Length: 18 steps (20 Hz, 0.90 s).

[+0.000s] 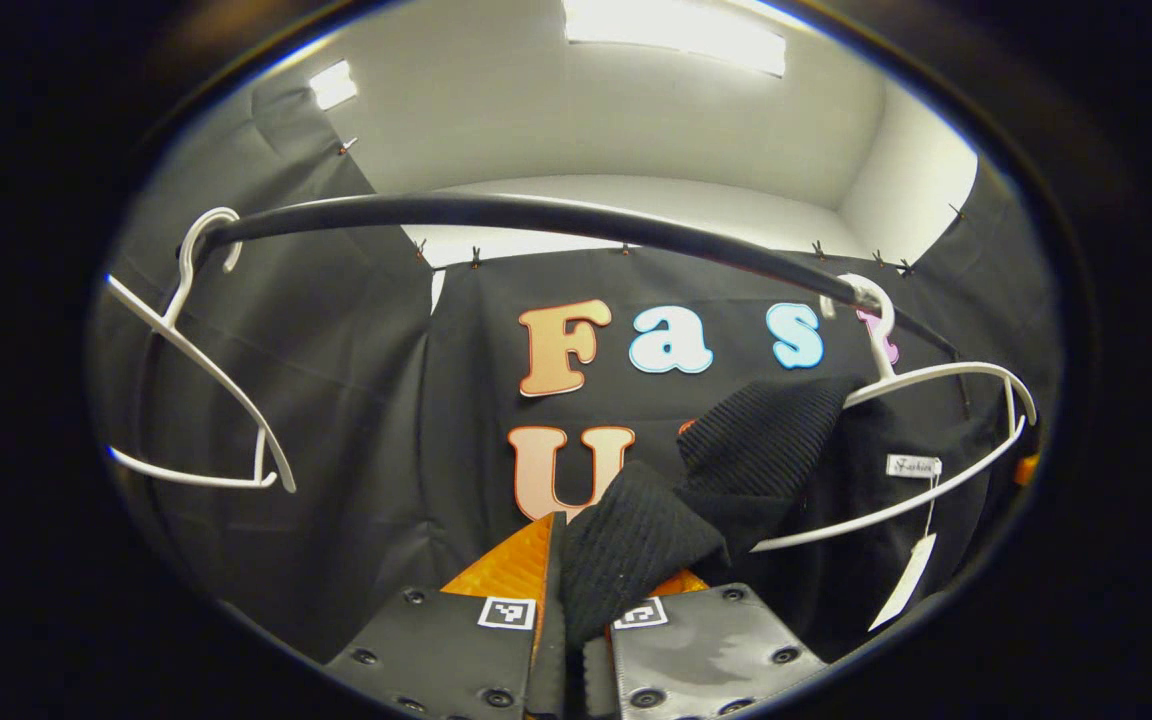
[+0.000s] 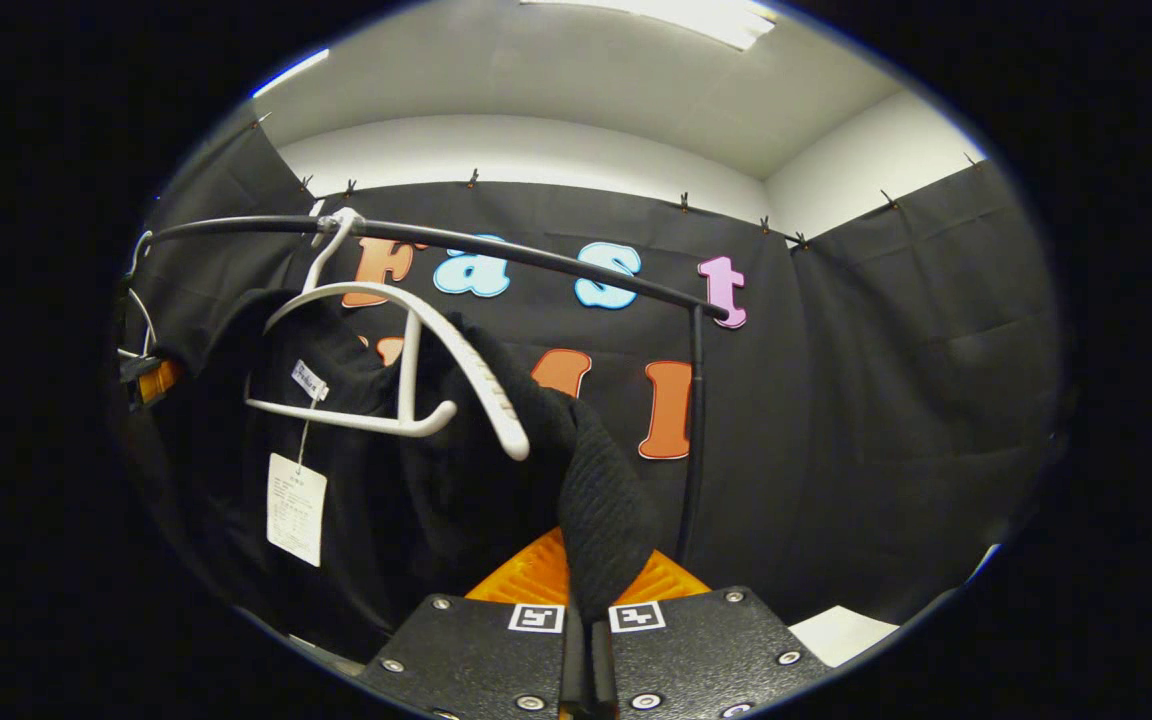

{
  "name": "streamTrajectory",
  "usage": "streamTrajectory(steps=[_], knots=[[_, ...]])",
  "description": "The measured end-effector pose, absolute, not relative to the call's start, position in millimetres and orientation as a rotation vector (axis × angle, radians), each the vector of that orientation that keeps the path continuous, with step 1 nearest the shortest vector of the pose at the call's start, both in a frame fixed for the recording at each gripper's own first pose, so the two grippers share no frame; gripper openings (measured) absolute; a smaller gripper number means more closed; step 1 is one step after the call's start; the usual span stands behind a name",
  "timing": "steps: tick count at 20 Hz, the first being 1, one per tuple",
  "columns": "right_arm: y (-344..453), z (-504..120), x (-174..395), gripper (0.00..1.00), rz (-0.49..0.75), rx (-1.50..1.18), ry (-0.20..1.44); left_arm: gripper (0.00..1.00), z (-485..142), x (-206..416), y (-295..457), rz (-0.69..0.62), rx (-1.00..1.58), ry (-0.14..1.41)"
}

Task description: Grasp the clothes on the hanger with both hands and then place them into the laundry hamper below.

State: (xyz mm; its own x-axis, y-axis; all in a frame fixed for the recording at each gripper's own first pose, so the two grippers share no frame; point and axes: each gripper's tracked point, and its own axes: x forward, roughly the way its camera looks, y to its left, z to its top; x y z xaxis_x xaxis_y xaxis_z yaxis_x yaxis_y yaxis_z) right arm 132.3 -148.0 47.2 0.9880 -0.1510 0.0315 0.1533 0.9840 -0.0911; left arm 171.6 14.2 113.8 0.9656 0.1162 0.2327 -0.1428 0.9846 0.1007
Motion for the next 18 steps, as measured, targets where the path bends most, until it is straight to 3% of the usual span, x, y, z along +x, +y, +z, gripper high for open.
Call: streamTrajectory(steps=[5,11,18], knots=[[-114.3,30.0,127.6,0.02,-0.099,-0.063,-0.007,0.17,140.5,195.0,61.6,0.243,0.169,-0.246],[-79.0,10.3,121.3,0.02,-0.023,-0.014,0.028,0.16,128.3,208.6,99.5,0.315,0.163,-0.184],[-42.2,-1.1,118.5,0.02,0.059,0.007,0.045,0.14,113.4,178.8,101.3,0.283,0.198,-0.143]])
